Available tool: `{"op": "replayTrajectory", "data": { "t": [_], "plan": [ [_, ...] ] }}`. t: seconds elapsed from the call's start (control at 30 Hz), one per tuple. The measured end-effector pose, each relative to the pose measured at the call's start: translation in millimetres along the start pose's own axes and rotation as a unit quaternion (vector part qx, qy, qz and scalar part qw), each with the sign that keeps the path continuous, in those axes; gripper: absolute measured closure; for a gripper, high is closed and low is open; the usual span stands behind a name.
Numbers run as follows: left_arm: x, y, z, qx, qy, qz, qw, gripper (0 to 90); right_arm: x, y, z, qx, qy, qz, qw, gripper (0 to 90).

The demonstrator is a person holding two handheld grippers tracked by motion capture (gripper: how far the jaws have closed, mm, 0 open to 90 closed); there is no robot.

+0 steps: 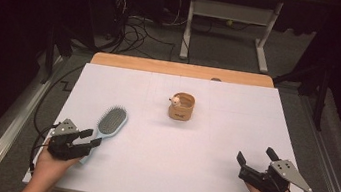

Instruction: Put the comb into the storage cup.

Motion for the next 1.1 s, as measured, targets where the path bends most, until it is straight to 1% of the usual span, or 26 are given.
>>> {"op": "replayTrajectory", "data": {
  "t": [0.17,0.27,0.5,0.53,0.7,0.73,0.8,0.87,0.97,1.0,1.07,1.1],
  "plan": [
    [-2.4,-0.1,0.1,0.005,-0.005,0.005,1.0000,41.1,-0.1,0.0,0.0,0.000,0.000,0.000,1.0000,3.3],
    [-3.0,0.0,0.0,0.007,-0.003,0.009,0.9999,37.7,-0.1,0.1,-0.1,0.000,-0.001,0.000,1.0000,3.4],
    [-4.3,-1.0,1.4,0.017,-0.005,0.012,0.9998,29.8,-0.1,0.0,0.1,0.000,-0.001,-0.001,1.0000,3.4],
    [-4.9,-1.2,1.6,0.017,-0.006,0.016,0.9997,27.8,-0.2,0.1,0.1,0.000,-0.001,-0.001,1.0000,3.4],
    [-6.8,-0.6,2.6,0.021,-0.013,0.022,0.9994,18.0,-0.2,-0.1,0.3,0.000,-0.002,0.000,1.0000,3.4],
    [-7.3,0.0,2.6,0.019,-0.013,0.024,0.9995,15.5,-0.2,-0.1,0.4,0.001,-0.002,0.000,1.0000,3.5],
    [-8.2,1.8,2.2,0.015,-0.014,0.026,0.9995,13.3,-0.1,-0.3,0.5,0.001,-0.002,-0.001,1.0000,3.5],
    [-9.4,2.9,2.2,0.013,-0.014,0.028,0.9994,8.3,0.0,-0.3,0.6,0.001,-0.002,-0.001,1.0000,3.5],
    [-10.1,4.2,3.1,0.013,-0.016,0.024,0.9995,1.5,0.0,-0.4,1.0,0.002,-0.002,-0.001,1.0000,3.5],
    [-9.8,4.5,3.6,0.015,-0.016,0.026,0.9994,0.0,0.0,-0.5,1.0,0.002,-0.002,-0.001,1.0000,3.5],
    [-9.5,4.0,4.9,0.018,-0.011,0.027,0.9994,0.0,0.0,-0.4,1.0,0.002,-0.002,-0.001,1.0000,3.5],
    [-9.1,4.2,6.1,0.020,-0.012,0.024,0.9995,0.0,-0.1,-0.3,1.0,0.002,-0.002,-0.001,1.0000,3.5]
  ]
}}
Point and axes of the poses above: each handheld gripper's, and its own axes: y roughly forward along the jaws, z roughly out of its top, x roughly to its right, the point moved 6 cm from there along y, roughly forward along the jaws, and after that the axes turned 7 degrees about -x, right-handed, at the moved point
